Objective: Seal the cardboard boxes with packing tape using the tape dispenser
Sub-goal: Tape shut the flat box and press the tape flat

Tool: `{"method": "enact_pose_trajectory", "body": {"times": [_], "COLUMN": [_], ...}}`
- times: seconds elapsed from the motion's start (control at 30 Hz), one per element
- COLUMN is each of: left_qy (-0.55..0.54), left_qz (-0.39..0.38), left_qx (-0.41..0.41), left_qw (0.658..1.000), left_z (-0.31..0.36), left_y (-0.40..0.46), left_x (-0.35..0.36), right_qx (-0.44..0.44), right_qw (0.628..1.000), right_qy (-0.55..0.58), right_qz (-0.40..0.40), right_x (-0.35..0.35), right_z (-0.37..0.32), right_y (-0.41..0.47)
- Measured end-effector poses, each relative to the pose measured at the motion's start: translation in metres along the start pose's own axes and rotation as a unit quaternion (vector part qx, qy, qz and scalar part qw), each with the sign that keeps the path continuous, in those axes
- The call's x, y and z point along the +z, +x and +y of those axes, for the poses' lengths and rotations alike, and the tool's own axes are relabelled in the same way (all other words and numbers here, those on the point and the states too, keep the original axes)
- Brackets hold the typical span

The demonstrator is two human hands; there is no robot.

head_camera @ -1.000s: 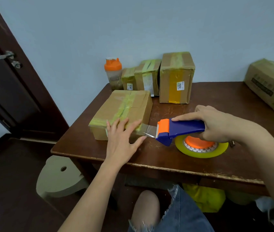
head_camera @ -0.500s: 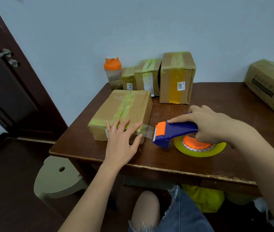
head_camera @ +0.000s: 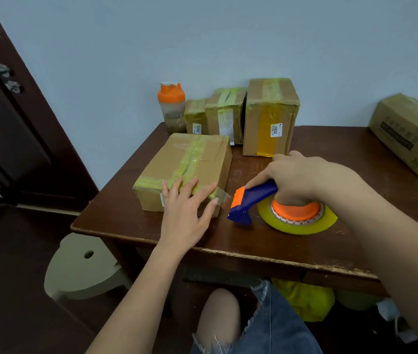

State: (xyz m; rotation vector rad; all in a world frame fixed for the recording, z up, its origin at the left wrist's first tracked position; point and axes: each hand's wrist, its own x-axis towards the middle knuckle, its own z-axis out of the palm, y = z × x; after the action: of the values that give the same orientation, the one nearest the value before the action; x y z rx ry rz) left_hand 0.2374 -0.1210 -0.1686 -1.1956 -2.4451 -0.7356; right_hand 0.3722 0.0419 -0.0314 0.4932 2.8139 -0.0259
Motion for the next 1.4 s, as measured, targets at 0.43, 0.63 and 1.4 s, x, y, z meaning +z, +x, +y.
{"method": "enact_pose_trajectory", "body": {"times": [0.43,0.63,1.4], "left_qy": [0.028,0.040,-0.119], "left_qz": [-0.010,-0.018,0.098], "left_qx": [-0.008,-0.003,-0.246], "left_qw": [1.000,0.999,0.957], "left_z": [0.005,0.005,-0.028], "left_y": [-0.001,-0.001,-0.009], "left_x": [-0.004,-0.003,-0.069], "right_qx": [0.107,0.155,0.101], "right_qw": [0.981,0.972,0.879], "right_qy": [-0.127,-0.124,0.450], "right_qz": [-0.101,-0.125,0.122], "right_x": [-0.018,-0.003,0.066], "right_z": [-0.050,-0.033,-0.067], "right_y": [0.043,0.039,0.026]}}
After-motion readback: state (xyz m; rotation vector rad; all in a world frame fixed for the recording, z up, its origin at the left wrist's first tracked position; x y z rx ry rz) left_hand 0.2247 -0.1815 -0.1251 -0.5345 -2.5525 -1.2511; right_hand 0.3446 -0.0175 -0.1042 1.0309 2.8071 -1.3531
